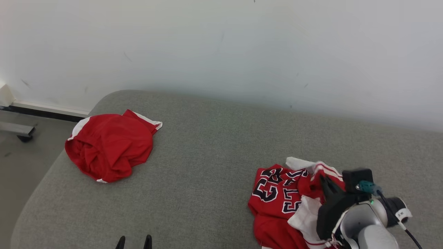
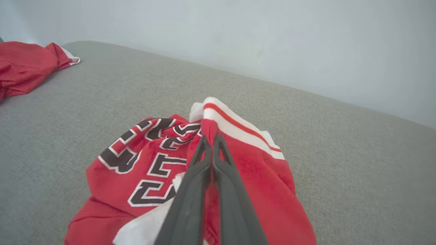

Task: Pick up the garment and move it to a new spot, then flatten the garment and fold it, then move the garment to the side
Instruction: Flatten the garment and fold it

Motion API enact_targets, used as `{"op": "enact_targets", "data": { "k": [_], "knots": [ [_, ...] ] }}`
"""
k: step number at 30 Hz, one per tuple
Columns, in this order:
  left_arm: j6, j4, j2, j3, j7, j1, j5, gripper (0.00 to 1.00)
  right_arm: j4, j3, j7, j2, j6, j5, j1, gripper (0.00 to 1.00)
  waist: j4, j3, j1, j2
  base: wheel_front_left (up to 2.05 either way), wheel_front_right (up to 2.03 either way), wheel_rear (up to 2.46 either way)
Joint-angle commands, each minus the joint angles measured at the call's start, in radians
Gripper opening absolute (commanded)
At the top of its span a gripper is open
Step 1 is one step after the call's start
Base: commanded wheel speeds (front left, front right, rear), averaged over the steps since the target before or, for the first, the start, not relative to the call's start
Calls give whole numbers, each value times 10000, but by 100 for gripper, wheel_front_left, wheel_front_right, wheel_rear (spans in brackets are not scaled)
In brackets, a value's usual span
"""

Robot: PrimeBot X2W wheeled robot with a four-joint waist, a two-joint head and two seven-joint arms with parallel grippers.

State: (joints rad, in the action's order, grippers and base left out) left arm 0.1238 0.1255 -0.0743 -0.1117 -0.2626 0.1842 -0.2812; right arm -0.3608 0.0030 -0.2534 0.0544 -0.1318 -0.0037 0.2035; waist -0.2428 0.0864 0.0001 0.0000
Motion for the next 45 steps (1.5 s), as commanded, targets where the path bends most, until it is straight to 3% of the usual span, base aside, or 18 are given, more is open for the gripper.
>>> {"op": "enact_targets", "data": {
  "k": [1,8,15,17,21,31,39,40,41,42,45],
  "knots": [
    [42,17,42,76,-33,74,106,100,216,218,111,-33,22,193,244,0,41,12,-1,0,0,0,0],
    [81,-12,138,404,-33,34,158,100,1485,2579,200,32,22,1529,2510,0,433,0,-1,0,0,0,0],
    [63,30,202,360,-33,5,219,100,1536,3272,891,12,22,2851,5073,0,489,67,-1,0,0,0,0],
    [64,39,215,329,-34,55,198,100,1462,2946,1320,4,22,3588,5547,0,466,102,-1,0,0,0,0],
    [68,21,231,290,-34,169,169,100,1308,2069,2611,-3,22,3730,6034,0,433,128,-1,0,0,0,0],
    [70,1,239,69,-34,184,46,100,-1116,-835,2487,1136,22,1604,3201,0,571,-20,-1,0,0,0,0],
    [71,33,242,-136,-34,-15,59,100,-2131,-2577,2807,1114,22,449,1745,0,890,-273,-1,0,0,0,0],
    [71,44,236,-183,-34,-52,70,100,-2225,-2850,2880,1076,22,280,1650,13,923,-302,-1,0,0,0,0],
    [71,63,212,-214,-34,-96,66,100,-2324,-3073,2915,1030,22,114,1570,95,954,-331,-1,0,0,0,0],
    [71,84,190,-245,-34,-149,60,100,-2391,-3298,2984,959,22,21,1512,100,970,-352,-1,0,0,0,0],
    [71,98,190,-285,-34,-274,51,100,-2489,-3811,3123,720,22,-203,1397,100,1016,-410,-1,0,0,0,0]
  ]
}}
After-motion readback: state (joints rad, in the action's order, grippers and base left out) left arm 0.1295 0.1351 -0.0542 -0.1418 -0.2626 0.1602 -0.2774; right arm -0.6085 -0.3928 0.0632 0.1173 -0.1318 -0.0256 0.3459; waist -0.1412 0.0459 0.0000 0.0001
